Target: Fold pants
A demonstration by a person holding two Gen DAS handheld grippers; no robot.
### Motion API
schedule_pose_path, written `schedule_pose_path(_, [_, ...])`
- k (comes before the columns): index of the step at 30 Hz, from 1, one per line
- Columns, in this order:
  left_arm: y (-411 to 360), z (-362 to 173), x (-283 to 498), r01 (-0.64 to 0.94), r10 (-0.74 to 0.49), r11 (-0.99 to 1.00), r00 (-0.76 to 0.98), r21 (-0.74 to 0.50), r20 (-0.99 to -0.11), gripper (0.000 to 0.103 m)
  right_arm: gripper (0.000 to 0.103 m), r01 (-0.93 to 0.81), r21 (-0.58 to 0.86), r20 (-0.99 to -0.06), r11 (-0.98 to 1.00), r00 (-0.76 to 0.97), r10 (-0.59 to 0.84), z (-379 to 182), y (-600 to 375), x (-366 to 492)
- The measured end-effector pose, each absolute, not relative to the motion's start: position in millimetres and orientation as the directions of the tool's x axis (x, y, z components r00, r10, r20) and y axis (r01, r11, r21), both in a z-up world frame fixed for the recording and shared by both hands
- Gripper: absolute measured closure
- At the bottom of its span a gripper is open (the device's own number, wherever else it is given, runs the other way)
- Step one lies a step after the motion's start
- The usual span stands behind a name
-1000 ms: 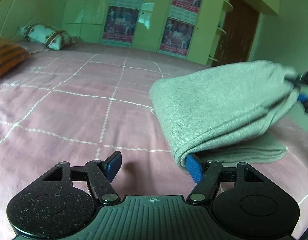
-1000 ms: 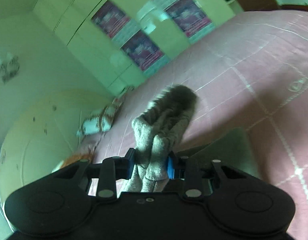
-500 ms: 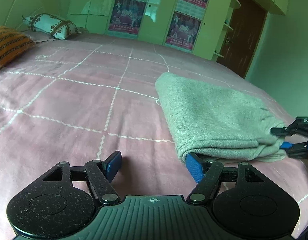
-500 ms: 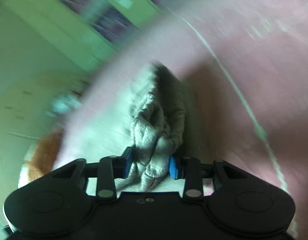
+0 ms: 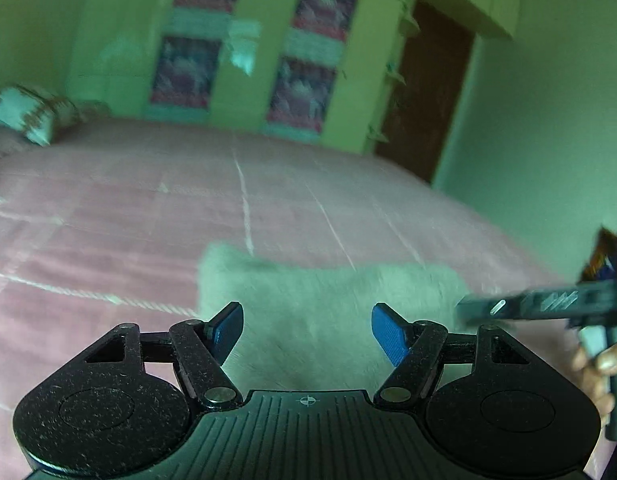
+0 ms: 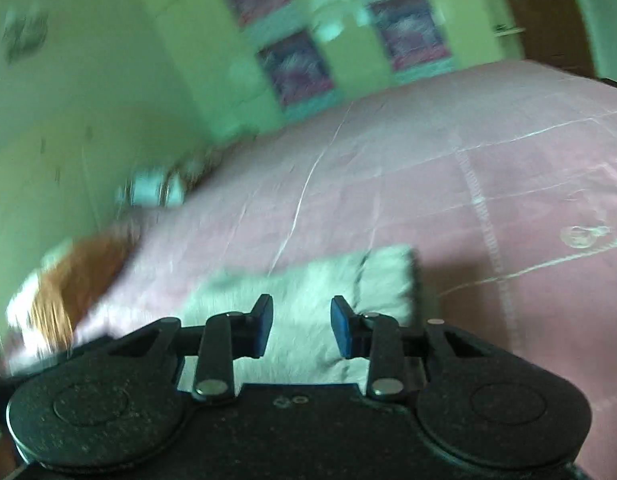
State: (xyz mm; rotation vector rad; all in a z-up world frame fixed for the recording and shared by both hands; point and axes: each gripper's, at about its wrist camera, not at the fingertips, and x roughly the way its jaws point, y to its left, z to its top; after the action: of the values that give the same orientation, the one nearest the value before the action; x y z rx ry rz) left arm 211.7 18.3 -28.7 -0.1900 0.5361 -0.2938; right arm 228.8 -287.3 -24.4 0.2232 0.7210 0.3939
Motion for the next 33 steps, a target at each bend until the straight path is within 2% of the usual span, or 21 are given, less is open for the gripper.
schedule_pose_path(1, [13.4, -41.7, 220.9, 0.230, -0.336, 0.939, 0.771, -0.255, -0.541, 0.031, 0.081, -0.251, 0.261, -0.670, 0.932, 0.648, 0.363, -39.5, -284.4, 234.3])
schedule_pose_path(2, [8.1, -60.0, 231.7, 0.231, -0.331, 0.944, 0.694, -0.237, -0.640, 0.031, 0.083, -0.259, 0.233, -0.691, 0.937, 0.634, 0.347, -48.5, -286.5, 233.1])
schedule_pose_path(5, [7.2, -50.5, 215.0, 0.258, -0.311, 0.950, 0.733, -0.175, -0.605, 0.031, 0.084, -0.280, 0.271, -0.670, 0.921, 0.631, 0.390, -36.8, -304.9, 216.1])
schedule_pose_path(7, [16.2, -43.3, 205.3, 0.249, -0.332, 0.943, 0.771, -0.223, -0.543, 0.031, 0.074, -0.293, 0.248, -0.588, 0.923, 0.712, 0.384, -16.1, -314.5, 196.9])
schedule_pose_path(8, [19.0, -46.5, 206.4, 0.246, -0.343, 0.938, 0.769, -0.246, -0.539, 0.025, 0.073, -0.304, 0.248, -0.557, 0.920, 0.733, 0.392, -11.3, -318.9, 191.3])
schedule_pose_path(9, [17.5, -54.0, 212.6, 0.235, -0.333, 0.942, 0.742, -0.239, -0.582, 0.020, 0.073, -0.319, 0.266, -0.541, 0.910, 0.732, 0.415, -11.6, -322.2, 190.0])
schedule_pose_path(10, [12.2, -65.9, 217.4, 0.245, -0.324, 0.946, 0.706, -0.212, -0.630, 0.020, 0.074, -0.321, 0.272, -0.558, 0.907, 0.716, 0.420, -17.7, -322.7, 192.0])
schedule_pose_path(12, [12.2, -64.2, 212.8, 0.257, -0.328, 0.945, 0.721, -0.204, -0.610, 0.020, 0.075, -0.270, 0.230, -0.678, 0.935, 0.645, 0.352, -44.7, -315.4, 213.8])
schedule_pose_path(14, [23.5, -49.2, 202.9, 0.222, -0.306, 0.951, 0.754, -0.214, -0.581, 0.020, 0.075, -0.225, 0.333, -0.635, 0.916, 0.664, 0.394, -38.5, -335.1, 207.7])
schedule_pose_path(17, [51.5, -37.3, 179.4, 0.183, -0.277, 0.957, 0.802, -0.223, -0.529, 0.020, 0.062, -0.180, 0.372, -0.567, 0.911, 0.733, 0.376, -18.7, -360.3, 184.3])
schedule_pose_path(20, [76.8, -42.4, 168.1, 0.100, -0.211, 0.970, 0.800, -0.222, -0.562, 0.019, 0.059, -0.149, 0.409, -0.542, 0.900, 0.754, 0.371, -21.2, -378.7, 170.3])
schedule_pose_path(25, [96.9, -67.1, 167.2, -0.011, -0.160, 0.966, 0.761, -0.260, -0.628, 0.019, 0.056, -0.070, 0.499, -0.558, 0.864, 0.736, 0.382, -42.5, -393.9, 161.0])
schedule_pose_path(28, [98.2, -75.0, 165.3, -0.052, -0.147, 0.957, 0.759, -0.285, -0.634, 0.011, 0.054, -0.061, 0.516, -0.556, 0.854, 0.734, 0.389, -45.9, -381.5, 163.2])
schedule_pose_path(33, [94.4, -74.8, 165.2, -0.057, -0.139, 0.959, 0.761, -0.279, -0.634, 0.010, 0.051, -0.044, 0.548, -0.545, 0.835, 0.739, 0.396, -46.2, -377.2, 168.1])
